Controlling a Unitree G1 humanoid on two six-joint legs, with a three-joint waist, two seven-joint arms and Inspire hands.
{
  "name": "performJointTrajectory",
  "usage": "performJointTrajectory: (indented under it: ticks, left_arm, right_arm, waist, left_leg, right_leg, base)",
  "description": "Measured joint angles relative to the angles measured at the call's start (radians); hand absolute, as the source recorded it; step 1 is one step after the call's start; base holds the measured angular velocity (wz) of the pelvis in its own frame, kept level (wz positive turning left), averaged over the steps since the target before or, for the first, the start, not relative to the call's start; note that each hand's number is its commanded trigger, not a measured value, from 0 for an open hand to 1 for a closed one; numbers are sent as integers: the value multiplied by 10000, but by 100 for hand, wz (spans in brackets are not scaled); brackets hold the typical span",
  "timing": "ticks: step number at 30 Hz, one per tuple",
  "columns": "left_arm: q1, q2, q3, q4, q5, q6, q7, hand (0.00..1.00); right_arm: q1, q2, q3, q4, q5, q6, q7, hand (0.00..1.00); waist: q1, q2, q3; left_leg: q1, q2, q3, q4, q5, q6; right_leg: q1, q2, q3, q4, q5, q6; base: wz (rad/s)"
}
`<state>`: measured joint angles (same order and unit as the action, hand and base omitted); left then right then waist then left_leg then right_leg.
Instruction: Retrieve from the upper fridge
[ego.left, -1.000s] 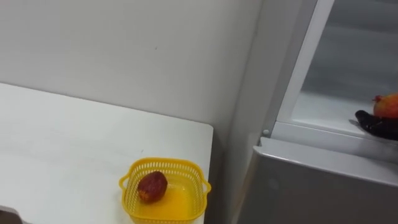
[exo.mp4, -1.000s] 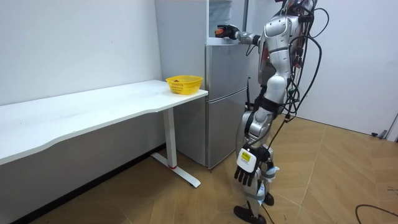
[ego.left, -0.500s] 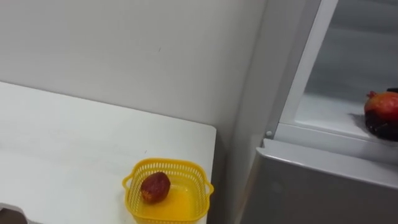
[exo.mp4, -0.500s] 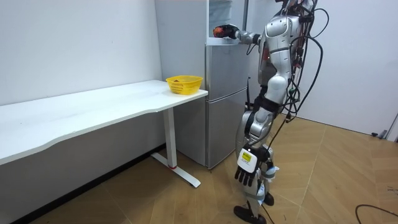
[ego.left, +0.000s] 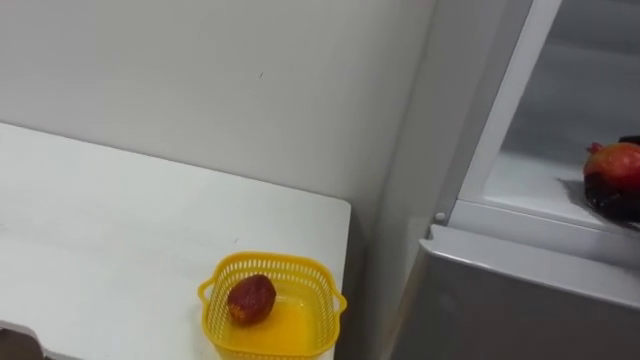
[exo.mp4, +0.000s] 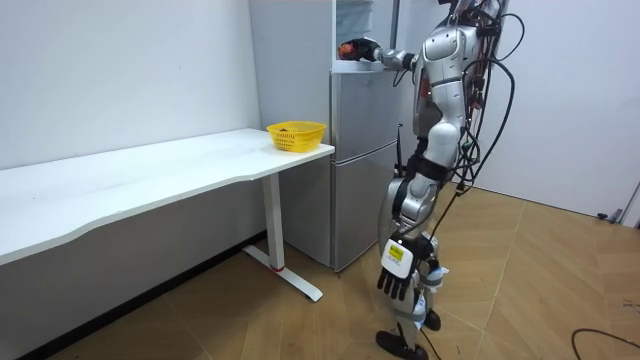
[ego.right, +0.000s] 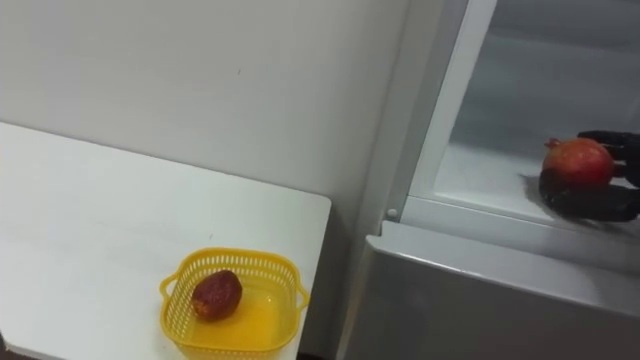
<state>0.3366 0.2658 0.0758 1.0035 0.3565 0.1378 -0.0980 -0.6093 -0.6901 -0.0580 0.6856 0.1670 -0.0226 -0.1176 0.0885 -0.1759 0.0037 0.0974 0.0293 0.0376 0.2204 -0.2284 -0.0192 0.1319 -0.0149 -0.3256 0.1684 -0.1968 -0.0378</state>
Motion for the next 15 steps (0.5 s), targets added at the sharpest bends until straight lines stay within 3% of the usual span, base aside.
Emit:
performJointTrajectory:
  ticks: [5, 10, 15]
  left_arm:
    - [-250, -17, -1, 2, 25, -155, -11, 0]
    - [-294, -14, 20, -43, 19, -195, -29, 0]
    - [-343, -61, -3, -32, -60, -283, 94, 0]
  right_arm:
    - [-12, 7, 150, -864, 267, 87, 85, 100]
    - [80, 8, 163, -2150, 379, 253, 6, 100]
    - [643, 78, 58, -4194, 253, 247, -430, 100]
  waist:
    - [-7, 113, 20]
    - [-82, 242, -58]
    - [-216, 343, -55]
  left_leg:
    - [-38, 2, 94, -62, 0, 0]
    - [-81, -1, 193, -69, 1, 2]
    - [-59, 4, 187, -67, 1, 2]
  right_leg:
    - [-90, 15, 211, 40, 2, -3]
    - [-195, 16, 264, 70, 3, -1]
    - [-133, 60, 244, 32, 6, 3]
  base:
    - [-8]
    - [-7]
    - [3]
